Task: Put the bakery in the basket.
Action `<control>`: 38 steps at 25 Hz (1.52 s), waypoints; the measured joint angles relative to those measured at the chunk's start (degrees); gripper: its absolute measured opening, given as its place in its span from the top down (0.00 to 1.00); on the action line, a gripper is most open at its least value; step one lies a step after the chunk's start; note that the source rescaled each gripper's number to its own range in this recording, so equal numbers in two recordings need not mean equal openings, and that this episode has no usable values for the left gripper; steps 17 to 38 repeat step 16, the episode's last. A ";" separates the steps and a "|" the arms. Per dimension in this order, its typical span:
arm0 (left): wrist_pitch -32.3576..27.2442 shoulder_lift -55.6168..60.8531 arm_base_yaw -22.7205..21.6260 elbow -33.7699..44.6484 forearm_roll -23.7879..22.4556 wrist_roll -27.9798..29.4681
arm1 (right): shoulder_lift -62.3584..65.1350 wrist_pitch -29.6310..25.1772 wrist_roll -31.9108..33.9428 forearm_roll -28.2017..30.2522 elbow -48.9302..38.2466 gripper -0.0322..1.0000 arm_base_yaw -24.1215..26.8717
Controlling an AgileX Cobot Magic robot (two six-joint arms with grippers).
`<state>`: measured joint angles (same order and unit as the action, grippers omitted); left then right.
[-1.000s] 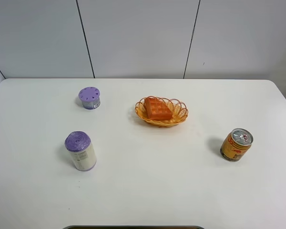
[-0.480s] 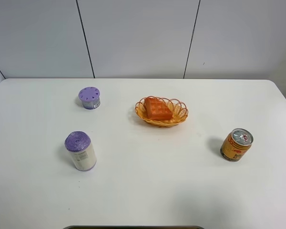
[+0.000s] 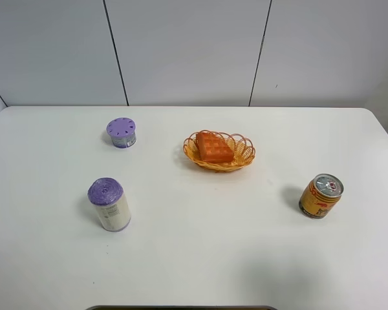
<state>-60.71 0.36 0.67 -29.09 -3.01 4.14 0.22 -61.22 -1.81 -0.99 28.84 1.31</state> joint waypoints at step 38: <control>0.00 0.00 0.00 0.00 0.00 0.00 | 0.00 0.06 0.00 0.34 0.00 0.47 0.00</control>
